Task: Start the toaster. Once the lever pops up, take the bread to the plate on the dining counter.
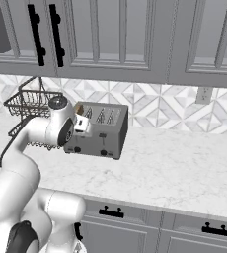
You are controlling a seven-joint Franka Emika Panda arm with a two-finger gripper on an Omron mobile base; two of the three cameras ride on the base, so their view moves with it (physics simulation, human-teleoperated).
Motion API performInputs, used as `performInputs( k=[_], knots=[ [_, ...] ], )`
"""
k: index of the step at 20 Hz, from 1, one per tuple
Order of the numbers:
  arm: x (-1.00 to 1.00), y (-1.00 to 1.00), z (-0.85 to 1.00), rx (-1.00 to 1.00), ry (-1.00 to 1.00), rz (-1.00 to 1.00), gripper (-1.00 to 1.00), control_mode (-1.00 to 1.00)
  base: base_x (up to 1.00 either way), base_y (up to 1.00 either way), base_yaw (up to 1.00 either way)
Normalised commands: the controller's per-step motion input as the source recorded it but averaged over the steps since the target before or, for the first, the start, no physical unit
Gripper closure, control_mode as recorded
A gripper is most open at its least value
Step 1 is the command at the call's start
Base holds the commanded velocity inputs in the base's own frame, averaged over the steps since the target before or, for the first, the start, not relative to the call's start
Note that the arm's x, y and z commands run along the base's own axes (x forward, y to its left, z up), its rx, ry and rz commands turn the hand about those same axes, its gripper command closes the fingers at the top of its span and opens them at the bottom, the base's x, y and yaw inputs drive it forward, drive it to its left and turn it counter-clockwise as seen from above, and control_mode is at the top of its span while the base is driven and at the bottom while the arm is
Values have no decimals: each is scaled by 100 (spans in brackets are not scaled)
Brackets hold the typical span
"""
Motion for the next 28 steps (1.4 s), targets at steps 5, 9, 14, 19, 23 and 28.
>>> performInputs(
  k=[5,9,14,19,23,28],
  knots=[
    [19,-12,-13,0,0,0,-100,-100,0,0,0],
    [24,-7,-14,0,0,0,-100,-100,0,0,0],
    [22,0,-12,0,0,0,-100,-100,0,0,0],
    [15,0,-18,0,0,0,-100,-100,0,0,0],
    [5,5,-4,0,0,0,-100,-100,0,0,0],
    [22,20,0,0,0,0,-100,-100,0,0,0]
  ],
)
